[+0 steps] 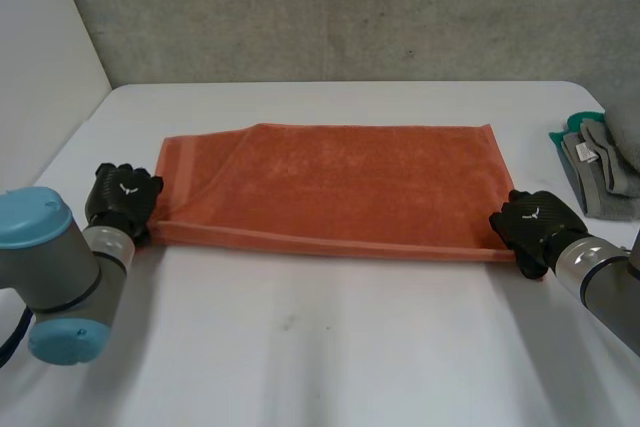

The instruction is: Fold the laundry.

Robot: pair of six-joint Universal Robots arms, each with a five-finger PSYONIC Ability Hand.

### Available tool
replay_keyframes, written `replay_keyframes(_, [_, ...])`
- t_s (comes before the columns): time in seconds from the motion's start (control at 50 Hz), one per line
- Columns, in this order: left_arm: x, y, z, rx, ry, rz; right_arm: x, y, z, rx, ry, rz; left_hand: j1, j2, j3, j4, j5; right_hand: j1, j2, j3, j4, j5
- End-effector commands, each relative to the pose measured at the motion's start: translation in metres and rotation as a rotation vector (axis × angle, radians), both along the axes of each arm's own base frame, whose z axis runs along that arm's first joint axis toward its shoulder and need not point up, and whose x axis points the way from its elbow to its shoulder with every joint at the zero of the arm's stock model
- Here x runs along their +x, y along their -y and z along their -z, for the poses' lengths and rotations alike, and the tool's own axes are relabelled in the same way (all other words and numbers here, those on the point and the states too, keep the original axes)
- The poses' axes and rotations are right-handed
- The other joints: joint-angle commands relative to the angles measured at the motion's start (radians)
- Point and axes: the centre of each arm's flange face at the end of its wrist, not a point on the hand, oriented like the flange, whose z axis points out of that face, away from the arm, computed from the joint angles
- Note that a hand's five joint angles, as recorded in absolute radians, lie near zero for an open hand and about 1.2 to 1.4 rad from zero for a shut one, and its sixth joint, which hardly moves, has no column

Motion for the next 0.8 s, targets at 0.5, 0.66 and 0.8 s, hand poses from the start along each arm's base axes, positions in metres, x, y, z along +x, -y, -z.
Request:
replay_keyframes(0.5, [0.025,-0.120,-0.047,0.380,0.363,0.113,-0.042,-0.056,-0.068,0.266,-0.361,-0.119,0.737,0.760,0.761,0.758,0.771,0.410,0.214,1.162,0.206,0.225])
replay_keyframes(0.66, [-0.013,-0.053,-0.041,0.120,0.336,0.142,-0.011,0.008,-0.043,0.065,-0.327,-0.086,0.737,0.760,0.761,0.758,0.771,0.410,0.214,1.162,0.206,0.225])
replay_keyframes(0.8, [-0.035,0.005,-0.022,0.005,0.311,0.084,0.015,0.064,-0.029,-0.128,-0.369,-0.015,0.737,0.760,0.761,0.758,0.771,0.410,0.214,1.162,0.206,0.225])
